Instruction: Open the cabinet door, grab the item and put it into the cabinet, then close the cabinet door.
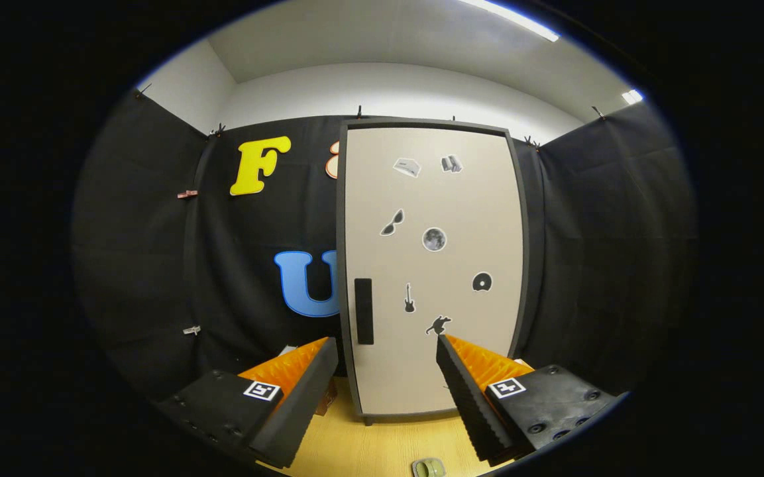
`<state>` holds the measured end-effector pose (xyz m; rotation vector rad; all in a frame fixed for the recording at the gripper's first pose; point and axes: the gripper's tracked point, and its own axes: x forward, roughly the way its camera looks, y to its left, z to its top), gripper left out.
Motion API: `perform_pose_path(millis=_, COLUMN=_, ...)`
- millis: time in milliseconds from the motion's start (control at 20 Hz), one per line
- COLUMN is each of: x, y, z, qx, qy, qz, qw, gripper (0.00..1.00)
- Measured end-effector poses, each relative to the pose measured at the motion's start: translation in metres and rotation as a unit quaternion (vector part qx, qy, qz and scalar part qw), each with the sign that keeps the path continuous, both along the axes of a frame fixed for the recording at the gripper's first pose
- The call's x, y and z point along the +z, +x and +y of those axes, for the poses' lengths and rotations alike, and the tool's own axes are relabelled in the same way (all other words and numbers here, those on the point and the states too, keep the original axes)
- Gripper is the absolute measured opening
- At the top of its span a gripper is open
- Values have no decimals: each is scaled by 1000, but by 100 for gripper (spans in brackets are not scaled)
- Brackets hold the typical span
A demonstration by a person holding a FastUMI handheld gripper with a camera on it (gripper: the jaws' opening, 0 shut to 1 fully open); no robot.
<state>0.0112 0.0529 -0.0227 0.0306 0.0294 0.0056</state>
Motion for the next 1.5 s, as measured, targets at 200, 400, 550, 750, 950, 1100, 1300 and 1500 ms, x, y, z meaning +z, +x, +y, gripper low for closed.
perform_pose_path(millis=200, x=-2, y=31, z=15, qx=21, qy=-3, qz=-4, qw=1000, gripper=98)
perform_pose_path(millis=400, x=-11, y=76, z=23, qx=30, qy=-12, qz=-2, qw=999, gripper=98)
perform_pose_path(millis=550, x=-27, y=111, z=24, qx=26, qy=-7, qz=11, qw=1000, gripper=97)
perform_pose_path(millis=750, x=-41, y=150, z=25, qx=24, qy=-8, qz=17, qw=1000, gripper=97)
perform_pose_path(millis=950, x=-46, y=175, z=24, qx=13, qy=-5, qz=13, qw=1000, gripper=97)
perform_pose_path(millis=1100, x=-47, y=186, z=25, qx=8, qy=-2, qz=11, qw=1000, gripper=94)
perform_pose_path(millis=1300, x=-53, y=200, z=26, qx=0, qy=-11, qz=8, qw=1000, gripper=89)
perform_pose_path(millis=1500, x=-64, y=212, z=27, qx=-5, qy=-11, qz=20, qw=1000, gripper=72)
